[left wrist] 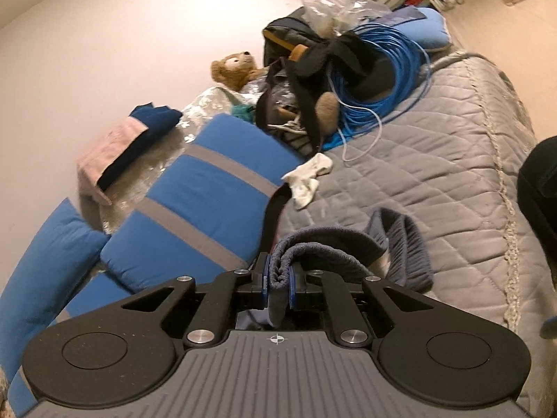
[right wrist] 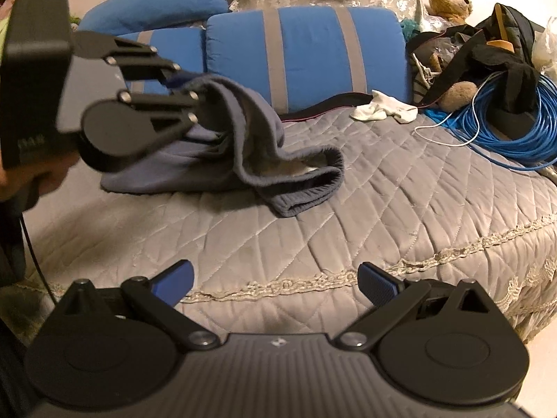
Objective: Fold clothes
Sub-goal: 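Lift the waistband with the left gripper while the right gripper grasps the waistband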
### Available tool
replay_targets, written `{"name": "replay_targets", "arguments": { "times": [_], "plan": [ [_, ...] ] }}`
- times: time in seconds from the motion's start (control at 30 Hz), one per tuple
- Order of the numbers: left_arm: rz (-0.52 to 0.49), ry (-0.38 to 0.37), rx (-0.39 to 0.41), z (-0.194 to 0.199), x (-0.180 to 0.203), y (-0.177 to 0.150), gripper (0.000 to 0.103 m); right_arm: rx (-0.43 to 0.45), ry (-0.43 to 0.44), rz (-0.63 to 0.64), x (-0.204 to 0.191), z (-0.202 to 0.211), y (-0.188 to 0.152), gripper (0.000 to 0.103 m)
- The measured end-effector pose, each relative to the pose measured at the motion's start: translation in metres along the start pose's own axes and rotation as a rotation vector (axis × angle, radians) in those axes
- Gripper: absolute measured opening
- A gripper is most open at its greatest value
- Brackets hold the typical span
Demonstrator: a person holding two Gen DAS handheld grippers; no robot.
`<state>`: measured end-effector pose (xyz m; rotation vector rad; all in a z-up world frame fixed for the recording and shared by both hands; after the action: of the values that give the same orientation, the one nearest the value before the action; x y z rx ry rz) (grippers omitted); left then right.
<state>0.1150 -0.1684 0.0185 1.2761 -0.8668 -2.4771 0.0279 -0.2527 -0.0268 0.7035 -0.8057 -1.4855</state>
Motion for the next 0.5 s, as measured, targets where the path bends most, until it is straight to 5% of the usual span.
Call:
{"name": "replay_targets", "arguments": {
  "times": [0.5],
  "plan": [
    [0.043, 0.074, 0.031, 0.039, -0.031, -0.007, 0.01, 0.02, -0.01, 0.04, -0.017, -0.013, 0.011, 0.103]
  ]
}}
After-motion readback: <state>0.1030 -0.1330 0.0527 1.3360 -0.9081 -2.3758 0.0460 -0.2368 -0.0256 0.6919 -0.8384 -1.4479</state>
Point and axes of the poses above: each gripper's, at about its wrist camera, not at the fingertips, and z roughly against the way its jaws point, x to its right, y to its top, the point moved 4 cm from there along -z, roughly the way its jaws point, and after that the axes turned 15 degrees about -y, right-handed, at the moved point
